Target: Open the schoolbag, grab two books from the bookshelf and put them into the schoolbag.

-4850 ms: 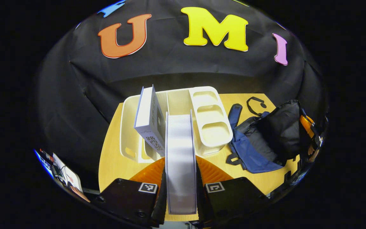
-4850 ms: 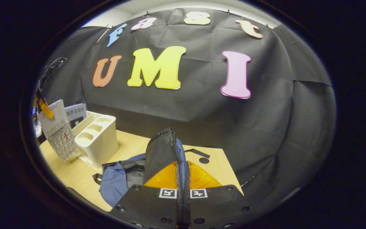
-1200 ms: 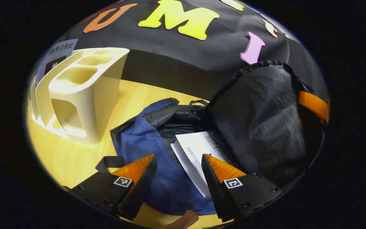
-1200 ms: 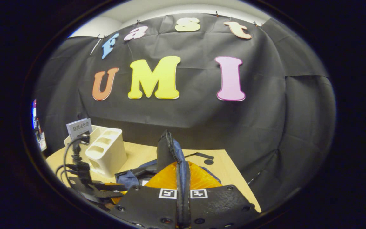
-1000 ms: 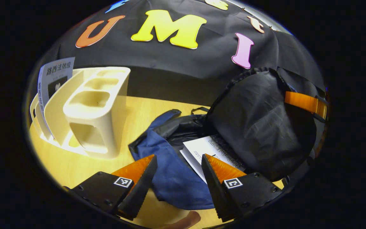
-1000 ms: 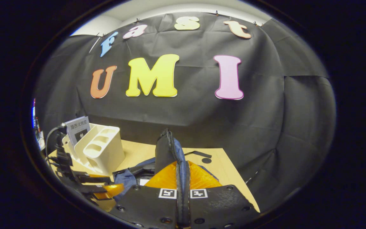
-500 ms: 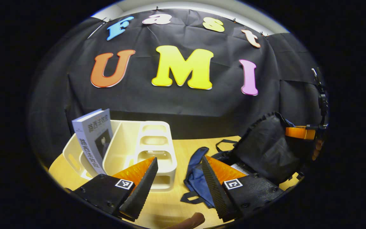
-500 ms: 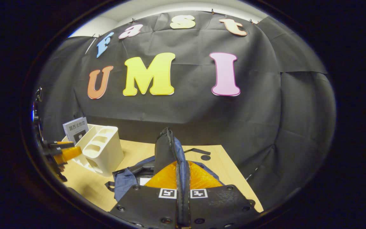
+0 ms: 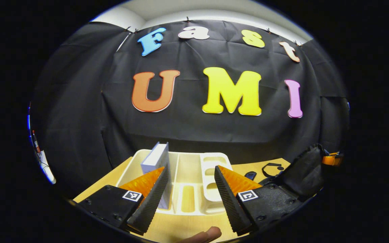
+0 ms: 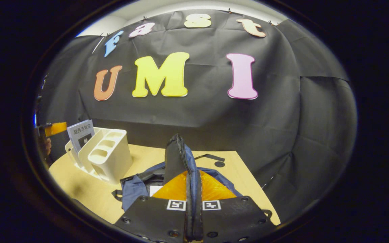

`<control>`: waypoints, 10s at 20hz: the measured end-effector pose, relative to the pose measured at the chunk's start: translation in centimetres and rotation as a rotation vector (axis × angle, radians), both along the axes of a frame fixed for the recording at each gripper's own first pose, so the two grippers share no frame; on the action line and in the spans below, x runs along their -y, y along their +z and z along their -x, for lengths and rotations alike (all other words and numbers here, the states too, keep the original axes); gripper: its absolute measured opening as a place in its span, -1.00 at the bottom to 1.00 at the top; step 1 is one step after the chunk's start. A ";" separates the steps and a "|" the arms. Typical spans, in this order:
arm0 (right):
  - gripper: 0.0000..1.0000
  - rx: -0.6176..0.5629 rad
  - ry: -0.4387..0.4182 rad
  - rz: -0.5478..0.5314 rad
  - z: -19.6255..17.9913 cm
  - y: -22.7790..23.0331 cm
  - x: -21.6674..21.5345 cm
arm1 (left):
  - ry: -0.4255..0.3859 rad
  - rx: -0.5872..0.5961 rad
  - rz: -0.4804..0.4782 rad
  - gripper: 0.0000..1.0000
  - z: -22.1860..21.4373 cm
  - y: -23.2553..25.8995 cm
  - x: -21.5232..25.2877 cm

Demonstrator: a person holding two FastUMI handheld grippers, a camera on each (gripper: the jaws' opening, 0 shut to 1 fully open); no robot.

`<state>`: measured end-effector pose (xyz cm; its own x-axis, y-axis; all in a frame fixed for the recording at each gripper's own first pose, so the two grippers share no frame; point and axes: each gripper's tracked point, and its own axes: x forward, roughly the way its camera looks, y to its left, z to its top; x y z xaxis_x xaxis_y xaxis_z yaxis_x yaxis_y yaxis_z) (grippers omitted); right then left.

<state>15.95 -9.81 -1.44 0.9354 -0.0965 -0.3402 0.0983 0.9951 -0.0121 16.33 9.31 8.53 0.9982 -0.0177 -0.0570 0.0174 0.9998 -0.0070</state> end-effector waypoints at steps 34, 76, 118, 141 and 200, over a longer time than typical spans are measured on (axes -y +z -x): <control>-0.94 -0.018 0.108 -0.057 2.1 -2.4 -0.8 | 0.051 -0.736 -0.185 0.10 -13.8 -8.3 -6.4; -0.94 -0.106 0.084 0.052 0.3 -5.1 -2.0 | -0.173 -0.509 0.784 -0.17 13.4 -9.9 4.5; -0.94 0.145 0.144 0.104 -1.0 6.1 -5.0 | -0.352 -0.390 0.730 -0.12 0.8 -20.9 35.5; -0.92 0.074 0.039 -0.076 -0.4 0.4 1.6 | -0.237 -0.369 0.438 0.52 0.3 -23.5 36.8; 0.89 0.291 -0.079 0.048 24.2 2.1 -5.3 | -0.018 0.086 -0.024 0.94 24.3 -8.0 6.0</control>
<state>-8.26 -4.54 0.66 0.9818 -0.1825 -0.0525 0.1817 0.9832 -0.0191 -8.01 3.28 0.55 0.9990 -0.0357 0.0285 0.0352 0.9992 0.0192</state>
